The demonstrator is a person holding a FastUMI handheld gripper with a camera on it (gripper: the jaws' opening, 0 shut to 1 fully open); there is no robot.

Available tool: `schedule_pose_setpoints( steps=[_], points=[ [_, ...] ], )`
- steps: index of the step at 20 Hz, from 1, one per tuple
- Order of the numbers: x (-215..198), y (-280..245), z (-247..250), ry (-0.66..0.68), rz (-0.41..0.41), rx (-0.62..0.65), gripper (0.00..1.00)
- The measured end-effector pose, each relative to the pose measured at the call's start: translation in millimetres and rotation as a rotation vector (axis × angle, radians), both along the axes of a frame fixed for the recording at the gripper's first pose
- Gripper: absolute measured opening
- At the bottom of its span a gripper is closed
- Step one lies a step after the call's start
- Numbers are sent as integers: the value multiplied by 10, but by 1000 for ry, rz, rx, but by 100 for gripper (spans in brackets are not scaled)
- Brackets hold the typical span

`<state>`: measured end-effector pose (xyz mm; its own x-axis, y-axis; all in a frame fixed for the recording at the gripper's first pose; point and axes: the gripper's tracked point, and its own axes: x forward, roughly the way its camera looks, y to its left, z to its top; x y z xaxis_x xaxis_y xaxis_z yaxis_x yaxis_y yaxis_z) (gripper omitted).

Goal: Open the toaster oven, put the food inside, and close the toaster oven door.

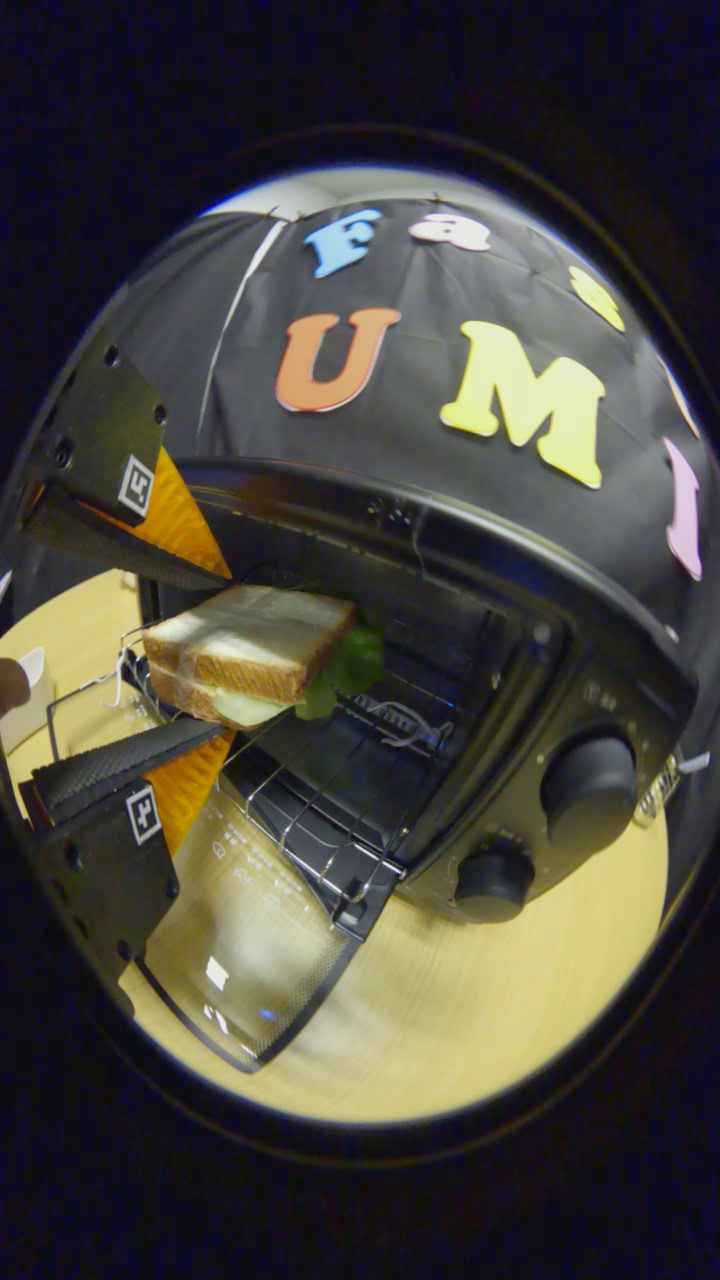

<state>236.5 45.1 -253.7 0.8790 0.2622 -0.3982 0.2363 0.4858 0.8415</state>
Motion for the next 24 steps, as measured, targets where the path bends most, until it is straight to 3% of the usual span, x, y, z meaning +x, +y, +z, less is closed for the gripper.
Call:
schedule_pose_setpoints(
  steps=[7,16,20,24],
  points=[
    [-288,-12,-71,112,130,-258,83],
    [-1100,-37,100,79,268,-618,88],
    [-1430,-104,-170,92,310,-765,89],
    [-1573,-156,-569,137,315,-822,89]
  ],
)
